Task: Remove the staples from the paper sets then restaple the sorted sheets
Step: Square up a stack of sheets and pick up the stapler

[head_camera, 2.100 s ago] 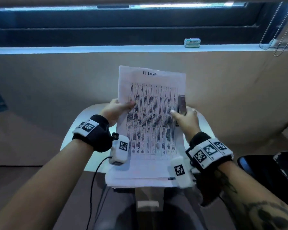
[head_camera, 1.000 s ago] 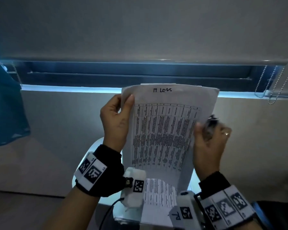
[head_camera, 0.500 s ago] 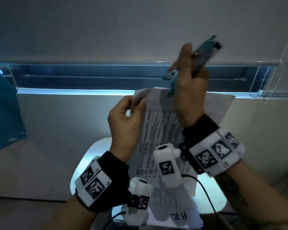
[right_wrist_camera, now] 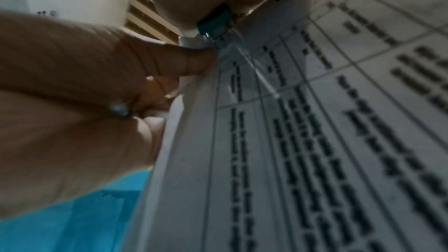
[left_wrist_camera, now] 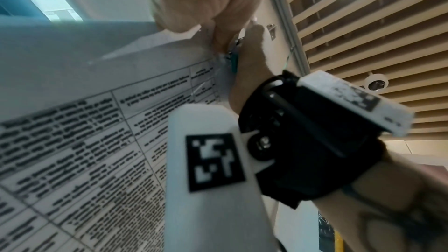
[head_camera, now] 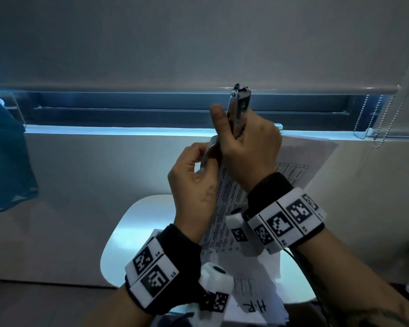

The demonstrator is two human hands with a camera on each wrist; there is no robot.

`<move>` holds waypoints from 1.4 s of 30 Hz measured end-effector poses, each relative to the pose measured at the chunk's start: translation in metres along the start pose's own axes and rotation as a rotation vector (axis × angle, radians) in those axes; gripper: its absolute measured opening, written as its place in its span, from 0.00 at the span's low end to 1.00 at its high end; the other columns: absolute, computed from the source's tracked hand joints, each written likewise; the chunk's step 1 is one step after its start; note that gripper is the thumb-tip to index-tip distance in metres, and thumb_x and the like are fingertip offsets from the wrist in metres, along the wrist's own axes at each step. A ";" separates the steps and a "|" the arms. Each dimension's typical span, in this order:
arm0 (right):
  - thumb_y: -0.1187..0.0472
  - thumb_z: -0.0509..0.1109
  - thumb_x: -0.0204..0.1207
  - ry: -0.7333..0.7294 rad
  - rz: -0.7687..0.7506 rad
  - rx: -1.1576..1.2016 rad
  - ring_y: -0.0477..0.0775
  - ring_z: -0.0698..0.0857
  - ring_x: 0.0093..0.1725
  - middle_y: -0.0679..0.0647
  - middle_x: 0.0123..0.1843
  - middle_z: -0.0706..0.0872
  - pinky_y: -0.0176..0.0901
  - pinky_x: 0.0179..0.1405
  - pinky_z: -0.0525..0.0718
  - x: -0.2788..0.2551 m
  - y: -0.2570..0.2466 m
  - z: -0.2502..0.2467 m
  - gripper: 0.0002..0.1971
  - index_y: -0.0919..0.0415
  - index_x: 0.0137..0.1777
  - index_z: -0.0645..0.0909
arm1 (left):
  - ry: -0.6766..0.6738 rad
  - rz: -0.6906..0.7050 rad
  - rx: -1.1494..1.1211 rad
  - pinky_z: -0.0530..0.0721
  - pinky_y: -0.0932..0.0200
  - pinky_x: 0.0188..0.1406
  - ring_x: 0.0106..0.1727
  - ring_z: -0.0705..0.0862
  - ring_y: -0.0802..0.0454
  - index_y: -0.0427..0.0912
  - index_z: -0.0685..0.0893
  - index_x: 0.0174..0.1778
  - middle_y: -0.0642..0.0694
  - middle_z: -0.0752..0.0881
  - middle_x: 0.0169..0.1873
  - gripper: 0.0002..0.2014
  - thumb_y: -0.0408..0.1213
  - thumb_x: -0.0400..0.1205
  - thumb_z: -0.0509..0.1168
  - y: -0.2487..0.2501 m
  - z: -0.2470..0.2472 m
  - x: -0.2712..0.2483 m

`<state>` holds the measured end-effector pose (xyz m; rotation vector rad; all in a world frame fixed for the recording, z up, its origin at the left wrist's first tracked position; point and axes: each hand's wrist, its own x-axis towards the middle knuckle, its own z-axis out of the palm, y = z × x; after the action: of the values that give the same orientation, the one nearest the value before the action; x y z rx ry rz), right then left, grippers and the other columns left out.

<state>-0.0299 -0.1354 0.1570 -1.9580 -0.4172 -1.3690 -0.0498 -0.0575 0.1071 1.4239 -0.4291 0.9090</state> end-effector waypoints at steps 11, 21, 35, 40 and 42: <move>0.35 0.54 0.71 0.017 0.005 0.076 0.57 0.77 0.25 0.42 0.20 0.64 0.46 0.27 0.72 0.001 -0.001 0.006 0.27 0.61 0.40 0.78 | 0.037 -0.050 -0.006 0.75 0.69 0.38 0.36 0.76 0.55 0.47 0.79 0.35 0.42 0.80 0.34 0.05 0.38 0.78 0.63 -0.004 0.002 -0.007; 0.42 0.57 0.75 0.029 0.035 0.178 0.51 0.73 0.24 0.40 0.21 0.65 0.44 0.26 0.71 0.003 -0.002 0.011 0.15 0.51 0.37 0.71 | 0.029 -0.095 -0.049 0.77 0.66 0.40 0.37 0.77 0.57 0.44 0.81 0.37 0.44 0.82 0.34 0.07 0.31 0.80 0.65 -0.006 0.001 -0.009; 0.47 0.65 0.74 0.037 0.082 0.273 0.40 0.66 0.23 0.41 0.20 0.66 0.41 0.28 0.68 0.008 0.002 0.008 0.17 0.44 0.29 0.63 | -0.031 -0.175 -0.143 0.77 0.59 0.35 0.33 0.76 0.56 0.43 0.81 0.33 0.49 0.82 0.28 0.09 0.38 0.80 0.65 0.004 0.000 0.000; 0.45 0.67 0.71 0.286 0.188 0.506 0.37 0.78 0.35 0.43 0.36 0.77 0.38 0.39 0.79 0.021 0.028 -0.030 0.12 0.51 0.43 0.72 | -0.047 -0.248 -0.157 0.84 0.56 0.33 0.34 0.84 0.51 0.40 0.80 0.38 0.43 0.85 0.33 0.09 0.38 0.83 0.62 -0.001 -0.015 0.016; 0.45 0.71 0.71 0.364 0.287 0.518 0.37 0.81 0.38 0.42 0.38 0.81 0.39 0.43 0.83 0.007 0.054 -0.046 0.14 0.53 0.45 0.74 | -0.079 -0.310 -0.252 0.85 0.60 0.35 0.36 0.87 0.54 0.41 0.79 0.45 0.47 0.88 0.35 0.05 0.34 0.84 0.59 -0.004 -0.021 0.023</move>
<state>-0.0252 -0.2061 0.1531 -1.2635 -0.2678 -1.2430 -0.0385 -0.0307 0.1186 1.2533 -0.3558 0.5298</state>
